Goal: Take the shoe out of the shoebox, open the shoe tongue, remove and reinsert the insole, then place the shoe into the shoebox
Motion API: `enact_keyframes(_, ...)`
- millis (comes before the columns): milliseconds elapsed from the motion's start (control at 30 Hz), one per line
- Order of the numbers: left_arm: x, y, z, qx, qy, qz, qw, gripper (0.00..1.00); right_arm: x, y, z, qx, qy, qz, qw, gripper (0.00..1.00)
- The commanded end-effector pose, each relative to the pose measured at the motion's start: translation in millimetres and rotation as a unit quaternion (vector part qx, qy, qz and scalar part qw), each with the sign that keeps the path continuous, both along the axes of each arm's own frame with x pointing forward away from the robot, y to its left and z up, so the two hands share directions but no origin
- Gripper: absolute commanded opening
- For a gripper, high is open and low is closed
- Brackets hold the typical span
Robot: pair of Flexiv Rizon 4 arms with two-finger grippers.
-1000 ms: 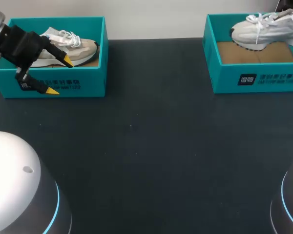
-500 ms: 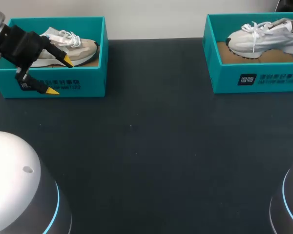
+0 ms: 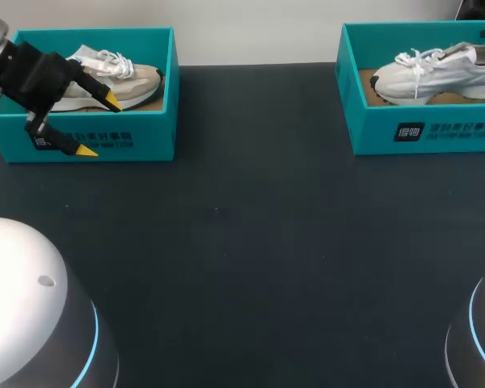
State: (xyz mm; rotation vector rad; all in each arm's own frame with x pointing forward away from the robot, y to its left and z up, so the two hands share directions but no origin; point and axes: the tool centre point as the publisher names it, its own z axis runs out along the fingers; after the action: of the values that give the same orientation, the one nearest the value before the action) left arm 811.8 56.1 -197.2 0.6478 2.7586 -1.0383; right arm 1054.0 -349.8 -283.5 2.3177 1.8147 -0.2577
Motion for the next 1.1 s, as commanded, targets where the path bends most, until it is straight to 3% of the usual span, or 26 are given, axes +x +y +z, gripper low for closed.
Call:
enact_keyframes(33,-0.6,0,0,0.002,0.000,0.000,1.000,1.00,3.6,1,-10,0.001,0.005,-0.003,1.000,0.00)
enact_keyframes(1100,-0.6,0,0,0.002,0.000,0.000,1.000,1.00,-33.9,9,-35,-0.003,0.028,-0.016,0.999,0.00)
